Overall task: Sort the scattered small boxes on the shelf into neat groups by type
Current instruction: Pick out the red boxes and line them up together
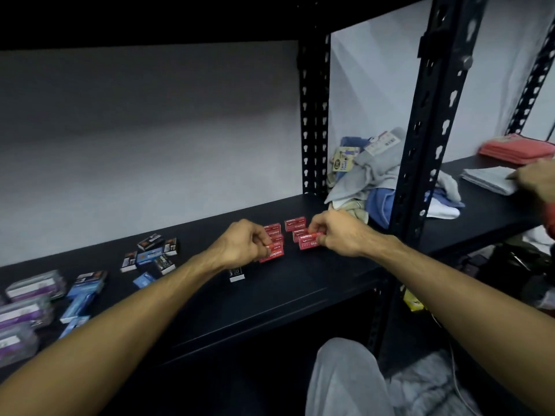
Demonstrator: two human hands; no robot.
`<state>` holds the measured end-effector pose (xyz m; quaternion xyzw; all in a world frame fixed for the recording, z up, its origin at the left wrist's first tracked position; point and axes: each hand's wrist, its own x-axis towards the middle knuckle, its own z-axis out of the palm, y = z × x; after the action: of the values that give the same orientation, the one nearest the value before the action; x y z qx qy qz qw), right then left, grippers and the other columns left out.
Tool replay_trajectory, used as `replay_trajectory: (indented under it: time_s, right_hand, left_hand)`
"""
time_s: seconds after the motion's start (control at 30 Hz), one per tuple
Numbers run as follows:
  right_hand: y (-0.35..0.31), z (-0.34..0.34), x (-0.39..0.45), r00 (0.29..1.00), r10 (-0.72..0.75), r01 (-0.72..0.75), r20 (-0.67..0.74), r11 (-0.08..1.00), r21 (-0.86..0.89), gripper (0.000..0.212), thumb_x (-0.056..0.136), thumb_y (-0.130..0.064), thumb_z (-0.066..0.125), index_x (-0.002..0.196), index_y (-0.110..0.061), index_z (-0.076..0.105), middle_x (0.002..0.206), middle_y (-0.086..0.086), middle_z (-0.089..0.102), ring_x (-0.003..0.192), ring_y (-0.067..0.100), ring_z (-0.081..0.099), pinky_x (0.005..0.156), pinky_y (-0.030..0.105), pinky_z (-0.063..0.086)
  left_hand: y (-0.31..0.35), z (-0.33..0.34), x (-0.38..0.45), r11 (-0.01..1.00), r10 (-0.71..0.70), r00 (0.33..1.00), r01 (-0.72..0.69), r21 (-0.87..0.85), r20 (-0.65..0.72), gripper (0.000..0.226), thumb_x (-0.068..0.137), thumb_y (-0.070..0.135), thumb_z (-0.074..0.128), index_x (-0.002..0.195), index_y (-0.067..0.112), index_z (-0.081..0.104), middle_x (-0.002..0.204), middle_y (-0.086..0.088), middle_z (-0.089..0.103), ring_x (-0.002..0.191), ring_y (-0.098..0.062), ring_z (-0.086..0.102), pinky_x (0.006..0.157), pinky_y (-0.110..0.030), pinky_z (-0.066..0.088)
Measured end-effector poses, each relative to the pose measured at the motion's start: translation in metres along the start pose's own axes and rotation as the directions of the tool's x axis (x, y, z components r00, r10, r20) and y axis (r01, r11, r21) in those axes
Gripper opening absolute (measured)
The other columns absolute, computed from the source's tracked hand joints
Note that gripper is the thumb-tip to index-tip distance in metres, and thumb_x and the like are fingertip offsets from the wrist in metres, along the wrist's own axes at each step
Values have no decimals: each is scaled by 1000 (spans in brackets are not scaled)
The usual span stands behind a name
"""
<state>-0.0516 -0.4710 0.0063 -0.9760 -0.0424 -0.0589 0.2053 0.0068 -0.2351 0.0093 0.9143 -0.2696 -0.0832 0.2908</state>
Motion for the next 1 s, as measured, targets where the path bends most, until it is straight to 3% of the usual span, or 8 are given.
replay_trajectory:
  time_s: [0.2,0.37,0.67,0.8,0.9,1.0]
  right_hand:
    - [16,14,4,1000,23,-23,-14,999,42,22,89,-5,65,107,-16,71,97,-7,65,90,10,63,74,21,47]
    - [20,21,10,999,33,-32,-16,998,54,21,89,-4,64,104,-15,72,93,-7,64,86,10,62,77,24,51]
    - [26,26,15,999,36,-35,-7,995,96,19,89,-8,67,104,-18,74,100,-5,71,87,8,66,85,31,56]
    - [23,25,12,1000,27,-26,-13,994,103,18,87,-9,69,101,-19,74,94,-7,72,83,5,66,82,28,56]
    - [19,19,11,999,27,-25,-23,996,89,23,84,-17,74,107,-21,72,91,-12,68,81,2,63,70,15,48]
    - [11,12,12,996,19,-18,-85,1000,18,28,83,-26,76,110,-21,71,94,-11,62,84,5,59,70,19,43]
  left_hand:
    - [4,18,10,1000,-19,999,19,-1,-36,13,84,5,72,94,13,73,80,0,74,73,-8,70,71,-18,55]
    - [2,21,14,999,-31,999,31,21,-14,13,85,6,72,89,18,71,80,1,73,72,-7,69,71,-20,54]
    - [-2,25,18,999,6,1000,-6,37,-6,12,85,14,75,97,16,72,79,5,70,70,-2,66,63,-11,47]
    - [-2,24,17,999,19,1000,-19,42,3,14,84,18,77,98,17,72,79,6,70,69,-1,65,64,-12,47]
    - [-4,20,14,999,29,1000,-28,41,-11,23,84,28,77,104,18,70,83,4,70,70,-2,64,64,-13,45]
    - [-8,10,8,997,49,997,-45,68,-59,32,85,38,73,110,19,69,85,4,68,71,-3,63,63,-15,45]
